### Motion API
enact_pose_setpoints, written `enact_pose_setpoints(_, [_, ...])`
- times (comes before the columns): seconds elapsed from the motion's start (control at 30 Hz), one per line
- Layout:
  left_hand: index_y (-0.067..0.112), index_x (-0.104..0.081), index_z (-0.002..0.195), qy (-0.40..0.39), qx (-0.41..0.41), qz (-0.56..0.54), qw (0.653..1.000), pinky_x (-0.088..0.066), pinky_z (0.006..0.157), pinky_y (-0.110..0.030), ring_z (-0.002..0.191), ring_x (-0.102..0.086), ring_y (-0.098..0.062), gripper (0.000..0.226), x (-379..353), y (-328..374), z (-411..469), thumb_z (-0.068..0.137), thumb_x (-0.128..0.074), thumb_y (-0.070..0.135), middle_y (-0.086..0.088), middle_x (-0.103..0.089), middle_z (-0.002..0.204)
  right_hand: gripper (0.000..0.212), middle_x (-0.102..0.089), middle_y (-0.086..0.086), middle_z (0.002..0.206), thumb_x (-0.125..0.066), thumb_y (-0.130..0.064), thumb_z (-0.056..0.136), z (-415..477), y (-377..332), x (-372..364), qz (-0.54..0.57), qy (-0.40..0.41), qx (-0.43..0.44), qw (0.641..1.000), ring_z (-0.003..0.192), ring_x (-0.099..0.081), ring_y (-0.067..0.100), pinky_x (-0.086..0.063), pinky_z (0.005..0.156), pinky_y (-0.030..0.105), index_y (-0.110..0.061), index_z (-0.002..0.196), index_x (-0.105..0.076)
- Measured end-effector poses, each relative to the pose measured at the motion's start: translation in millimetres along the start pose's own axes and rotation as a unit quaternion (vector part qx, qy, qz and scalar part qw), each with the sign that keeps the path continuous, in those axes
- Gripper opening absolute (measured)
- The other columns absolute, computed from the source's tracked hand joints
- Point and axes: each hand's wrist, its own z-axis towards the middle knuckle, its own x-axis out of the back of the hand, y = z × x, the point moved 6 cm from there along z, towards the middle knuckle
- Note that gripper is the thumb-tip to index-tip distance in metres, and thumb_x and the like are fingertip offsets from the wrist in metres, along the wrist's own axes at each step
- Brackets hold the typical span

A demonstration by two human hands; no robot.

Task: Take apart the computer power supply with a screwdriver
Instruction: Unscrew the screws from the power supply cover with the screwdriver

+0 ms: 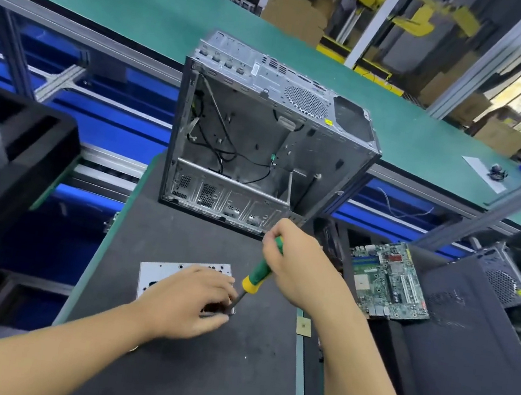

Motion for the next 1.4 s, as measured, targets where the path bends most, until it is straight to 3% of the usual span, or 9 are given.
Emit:
enact_pose_setpoints(0.23, [0.025,-0.07,0.09,0.004,0.04,-0.089,0.995,-0.045,0.1,-0.037,0.12,-0.052,0.007,0.016,0.8,-11.0,6.7,0.095,-0.064,0.04,0.032,-0.06,0.097,0.014,-0.05,-0.002,0.075,-0.041,-0.023,0.102,-0.8,2.5,0.6,0.018,0.028,-0.001,0.999,0.063,-0.042,0.019,-0.034,0.055,0.034,-0.013,0.096,-0.048])
enact_pose_setpoints(0.43, [0.022,-0.077,0.091,0.017,0.05,-0.082,0.995,-0.042,0.104,-0.026,0.127,-0.049,0.008,0.014,-1.0,-10.8,7.7,0.091,-0.07,0.034,0.027,-0.068,0.111,0.013,-0.051,-0.003,0.078,-0.039,-0.022,0.102,-5.9,4.0,-2.4,0.019,0.025,-0.005,0.999,0.07,-0.042,0.022,-0.035,0.057,0.034,-0.014,0.096,-0.048])
enact_pose_setpoints(0.6, [0.019,-0.069,0.077,0.013,0.052,-0.11,0.992,-0.044,0.094,-0.021,0.112,-0.06,0.002,0.011,0.2,-6.9,11.4,0.087,-0.074,0.02,0.035,-0.057,0.085,0.014,-0.048,-0.002,0.075,-0.039,-0.023,0.102,-8.7,0.8,-2.0,-0.004,0.02,0.005,1.0,0.062,-0.04,0.018,-0.036,0.058,0.036,-0.014,0.094,-0.047])
enact_pose_setpoints(0.93, [0.021,-0.073,0.077,0.024,0.062,-0.11,0.992,-0.047,0.098,-0.027,0.116,-0.057,0.008,0.009,-2.5,-12.6,12.2,0.084,-0.078,0.025,0.033,-0.065,0.09,0.013,-0.049,-0.001,0.076,-0.038,-0.021,0.102,-12.1,1.3,-2.4,-0.016,0.02,-0.007,1.0,0.06,-0.039,0.019,-0.038,0.058,0.036,-0.014,0.095,-0.046])
enact_pose_setpoints(1.17, [0.031,-0.067,0.089,0.035,0.032,-0.1,0.994,-0.046,0.093,-0.024,0.11,-0.061,-0.005,0.009,1.4,-3.9,10.2,0.086,-0.076,0.031,0.038,-0.058,0.094,0.019,-0.051,-0.001,0.084,-0.04,-0.03,0.104,-19.7,-10.5,-5.2,-0.057,-0.019,0.023,0.998,0.067,-0.044,0.018,-0.031,0.058,0.033,-0.012,0.102,-0.046])
enact_pose_setpoints(1.23, [0.043,-0.056,0.129,-0.019,0.032,-0.027,0.999,-0.033,0.106,-0.02,0.133,-0.044,-0.004,0.05,-0.9,-8.1,7.9,0.083,-0.065,0.06,0.031,-0.047,0.14,0.027,-0.048,0.0,0.08,-0.04,-0.039,0.103,-23.3,-12.7,-6.6,-0.106,-0.019,0.024,0.994,0.07,-0.044,0.024,-0.031,0.061,0.035,-0.013,0.1,-0.042])
enact_pose_setpoints(1.27, [0.043,-0.04,0.146,-0.06,0.039,0.044,0.996,-0.02,0.116,-0.024,0.147,-0.023,-0.004,0.077,-4.6,-12.8,4.6,0.078,-0.053,0.076,0.024,-0.023,0.16,0.03,-0.044,-0.001,0.075,-0.039,-0.044,0.103,-25.3,-13.0,-6.3,-0.134,-0.01,0.021,0.991,0.067,-0.043,0.025,-0.031,0.06,0.035,-0.015,0.097,-0.04])
enact_pose_setpoints(1.33, [0.034,-0.018,0.157,-0.091,0.08,0.158,0.98,-0.003,0.123,-0.035,0.153,0.004,-0.011,0.106,-9.5,-20.2,-0.8,0.069,-0.031,0.092,0.017,0.012,0.162,0.036,-0.036,-0.003,0.069,-0.036,-0.052,0.101,-26.9,-14.9,-4.4,-0.206,0.012,0.025,0.978,0.065,-0.041,0.027,-0.03,0.057,0.034,-0.017,0.092,-0.037])
enact_pose_setpoints(1.4, [0.027,-0.024,0.156,-0.056,0.15,0.174,0.972,-0.016,0.12,-0.042,0.152,-0.012,-0.022,0.11,-9.6,-22.1,-3.4,0.067,-0.028,0.093,0.007,0.001,0.166,0.038,-0.035,-0.002,0.068,-0.036,-0.052,0.101,-25.0,-19.0,-4.7,-0.236,0.013,0.039,0.971,0.06,-0.04,0.025,-0.029,0.052,0.034,-0.016,0.089,-0.036])
